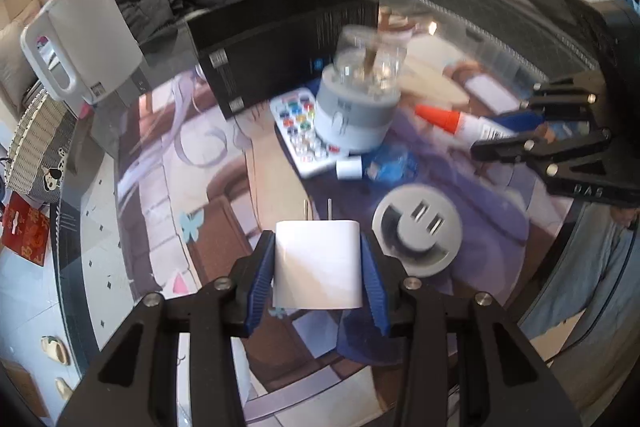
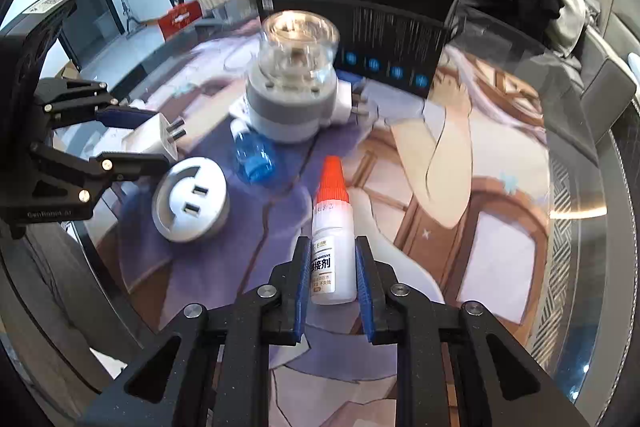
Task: Organize rigid objects
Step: 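Adjust left gripper grip on white charger while right gripper holds glue bottle, then lift charger with left gripper while right gripper carries glue bottle toward black box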
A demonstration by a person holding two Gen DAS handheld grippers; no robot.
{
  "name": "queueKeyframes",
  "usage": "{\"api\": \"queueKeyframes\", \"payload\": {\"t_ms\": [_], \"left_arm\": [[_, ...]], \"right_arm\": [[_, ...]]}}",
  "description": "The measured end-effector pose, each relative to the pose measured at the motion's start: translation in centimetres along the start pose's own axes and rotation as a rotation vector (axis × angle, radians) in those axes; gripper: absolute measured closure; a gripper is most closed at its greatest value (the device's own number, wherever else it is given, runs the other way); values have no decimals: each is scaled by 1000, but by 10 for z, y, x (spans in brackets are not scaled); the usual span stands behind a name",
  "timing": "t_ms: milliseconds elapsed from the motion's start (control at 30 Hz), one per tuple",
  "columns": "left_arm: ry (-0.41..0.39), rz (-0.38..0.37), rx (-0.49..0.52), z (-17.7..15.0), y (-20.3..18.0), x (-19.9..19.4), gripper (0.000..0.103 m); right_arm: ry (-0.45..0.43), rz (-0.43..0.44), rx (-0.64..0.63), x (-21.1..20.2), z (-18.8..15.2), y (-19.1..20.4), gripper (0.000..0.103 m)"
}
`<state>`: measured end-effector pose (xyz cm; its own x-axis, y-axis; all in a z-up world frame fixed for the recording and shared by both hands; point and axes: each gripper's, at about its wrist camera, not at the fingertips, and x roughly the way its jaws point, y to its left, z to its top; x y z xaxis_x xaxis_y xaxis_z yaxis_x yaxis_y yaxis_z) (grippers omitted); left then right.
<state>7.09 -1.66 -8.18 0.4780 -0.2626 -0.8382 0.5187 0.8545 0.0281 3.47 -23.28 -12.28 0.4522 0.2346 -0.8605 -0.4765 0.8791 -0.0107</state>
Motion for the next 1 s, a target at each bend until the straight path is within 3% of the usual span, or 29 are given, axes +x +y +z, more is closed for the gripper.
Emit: {"api": "queueKeyframes", "payload": {"t_ms": [233, 500, 767, 1000], "left_arm": [[-114, 21, -77, 15, 8, -24, 62], [-340, 114, -136, 36, 12, -66, 62], [-617, 215, -176, 45, 4, -117, 62], [-680, 224, -215, 62, 13, -125, 62]], "right_arm": [[-118, -6, 36, -26, 10, 2, 82], [-368, -69, 66, -75, 30, 9, 82], [-630, -139, 37, -124, 39, 31, 82], [-712, -153, 45, -140, 58, 38, 82]]}}
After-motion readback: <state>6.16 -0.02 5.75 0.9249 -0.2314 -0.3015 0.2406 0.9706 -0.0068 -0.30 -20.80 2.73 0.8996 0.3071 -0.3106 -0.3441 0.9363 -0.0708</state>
